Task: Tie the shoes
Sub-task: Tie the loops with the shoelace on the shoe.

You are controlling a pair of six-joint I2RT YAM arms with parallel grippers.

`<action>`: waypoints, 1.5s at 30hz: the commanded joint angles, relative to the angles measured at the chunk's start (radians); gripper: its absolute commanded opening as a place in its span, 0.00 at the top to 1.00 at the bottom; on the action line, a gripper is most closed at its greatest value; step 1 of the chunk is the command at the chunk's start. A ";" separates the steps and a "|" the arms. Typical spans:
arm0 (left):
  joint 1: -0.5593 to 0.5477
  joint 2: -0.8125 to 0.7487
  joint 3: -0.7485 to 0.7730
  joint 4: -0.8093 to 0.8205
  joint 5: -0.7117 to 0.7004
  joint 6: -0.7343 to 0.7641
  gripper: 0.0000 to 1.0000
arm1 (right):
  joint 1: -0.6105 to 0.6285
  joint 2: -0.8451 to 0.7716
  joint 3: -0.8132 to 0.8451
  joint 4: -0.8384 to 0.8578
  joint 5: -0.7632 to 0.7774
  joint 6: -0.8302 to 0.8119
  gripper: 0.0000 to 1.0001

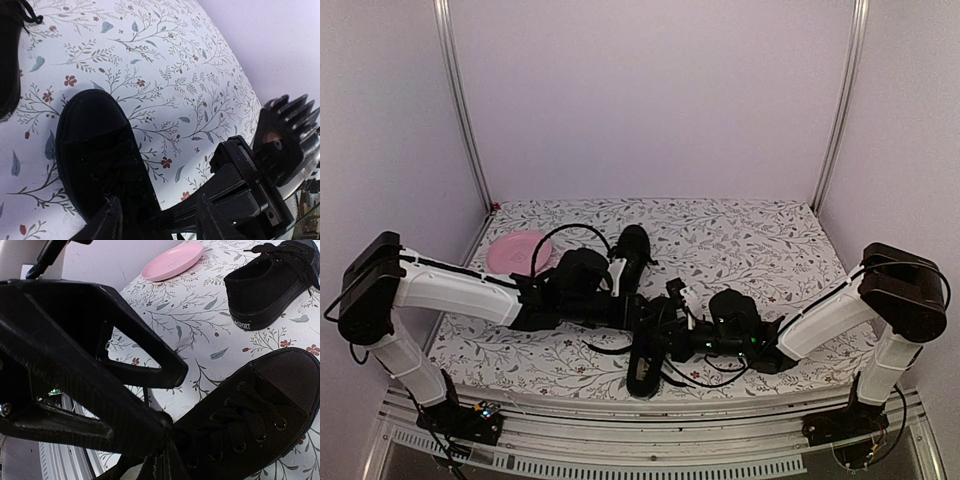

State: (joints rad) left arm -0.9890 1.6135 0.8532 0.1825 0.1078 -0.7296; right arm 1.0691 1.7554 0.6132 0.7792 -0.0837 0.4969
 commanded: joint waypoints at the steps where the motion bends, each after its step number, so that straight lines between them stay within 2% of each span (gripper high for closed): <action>1: 0.014 0.032 0.021 0.074 0.062 -0.001 0.54 | -0.004 -0.008 -0.006 0.066 -0.021 -0.010 0.98; 5: 0.015 0.060 0.022 0.088 0.071 -0.012 0.60 | -0.004 -0.004 -0.007 0.071 -0.025 -0.011 0.98; 8: 0.014 0.073 0.021 0.099 0.080 -0.022 0.69 | -0.003 -0.002 -0.007 0.073 -0.027 -0.012 0.98; 13: 0.013 0.073 0.015 0.095 0.074 -0.026 1.00 | -0.003 -0.012 -0.011 0.072 -0.018 -0.009 0.97; 14: 0.014 0.070 0.010 0.093 0.069 -0.030 1.00 | -0.003 -0.017 -0.014 0.070 -0.018 -0.011 0.94; 15: 0.014 0.068 0.004 0.097 0.065 -0.033 1.00 | -0.003 -0.027 -0.018 0.069 -0.018 -0.013 0.85; 16: 0.015 0.062 -0.004 0.103 0.061 -0.039 1.00 | -0.003 -0.038 -0.027 0.068 -0.016 -0.016 0.70; 17: 0.015 0.056 -0.014 0.111 0.059 -0.044 1.00 | -0.003 -0.055 -0.041 0.067 -0.016 -0.019 0.60; 19: 0.016 0.044 -0.028 0.120 0.059 -0.052 1.00 | -0.003 -0.094 -0.079 0.071 -0.022 -0.027 0.49; 21: 0.016 0.035 -0.034 0.120 0.062 -0.053 1.00 | -0.003 -0.137 -0.126 0.076 -0.051 -0.039 0.44; 26: 0.017 0.026 -0.031 0.109 0.061 -0.042 1.00 | 0.009 -0.178 -0.187 0.042 -0.151 -0.062 0.42; 33: 0.019 0.023 -0.027 0.098 0.062 -0.037 1.00 | 0.045 -0.103 -0.163 0.027 -0.244 -0.059 0.45; 45: 0.021 0.026 -0.020 0.095 0.067 -0.042 1.00 | 0.047 -0.039 -0.117 -0.027 -0.257 -0.076 0.52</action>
State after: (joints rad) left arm -0.9852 1.6661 0.8276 0.2687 0.1734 -0.7757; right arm 1.1118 1.6901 0.4595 0.7769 -0.3317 0.4404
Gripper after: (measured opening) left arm 0.004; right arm 0.485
